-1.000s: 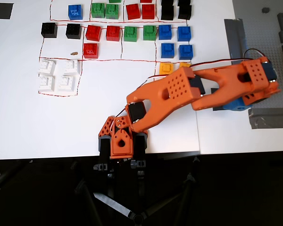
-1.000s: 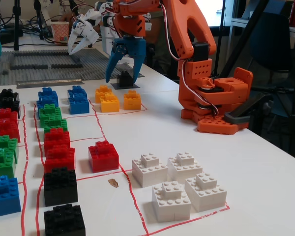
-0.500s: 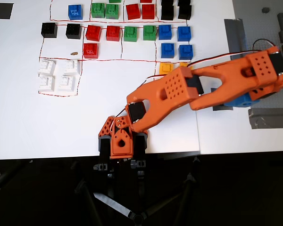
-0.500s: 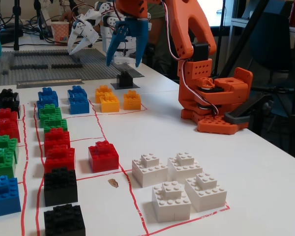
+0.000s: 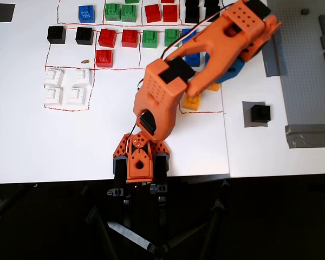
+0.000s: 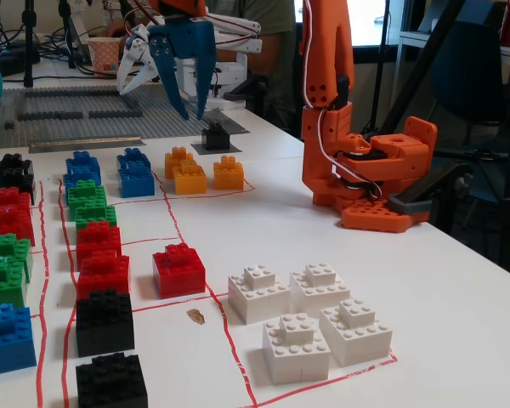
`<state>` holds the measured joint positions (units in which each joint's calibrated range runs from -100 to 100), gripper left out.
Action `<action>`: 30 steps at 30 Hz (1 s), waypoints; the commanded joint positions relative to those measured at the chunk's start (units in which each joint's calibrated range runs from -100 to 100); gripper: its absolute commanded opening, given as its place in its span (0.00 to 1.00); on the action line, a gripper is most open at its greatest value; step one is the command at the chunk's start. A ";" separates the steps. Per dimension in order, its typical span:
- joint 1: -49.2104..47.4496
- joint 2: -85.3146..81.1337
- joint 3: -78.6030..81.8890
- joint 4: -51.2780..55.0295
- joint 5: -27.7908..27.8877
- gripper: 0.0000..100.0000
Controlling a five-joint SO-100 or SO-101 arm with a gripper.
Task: Grab the block and put it in the grey marker
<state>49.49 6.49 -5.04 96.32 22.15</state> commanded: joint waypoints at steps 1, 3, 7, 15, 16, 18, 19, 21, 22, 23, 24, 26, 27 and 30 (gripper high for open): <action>-8.81 -10.46 -0.46 -0.72 -5.47 0.01; -13.47 -11.58 0.18 -0.72 -7.91 0.00; -21.95 -12.96 1.54 -0.72 -12.26 0.00; -38.09 -16.33 7.53 -2.03 -19.29 0.00; -39.59 -16.50 7.99 -2.44 -19.93 0.00; -42.17 -17.02 8.99 -3.66 -21.15 0.00; -43.17 -17.28 9.44 -4.31 -21.64 0.00; -45.33 -17.28 9.89 -5.29 -22.47 0.00; -46.33 -17.11 9.89 -5.62 -22.76 0.00; -47.16 -16.68 9.80 -5.78 -23.10 0.00; -47.83 -16.42 9.71 -6.03 -23.49 0.00; -48.99 -16.07 9.62 -6.27 -24.13 0.00; -49.49 -15.64 9.26 -6.27 -24.42 0.00; -50.91 -15.12 8.53 -6.60 -24.86 0.00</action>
<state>-0.13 -3.70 7.64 90.55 -1.78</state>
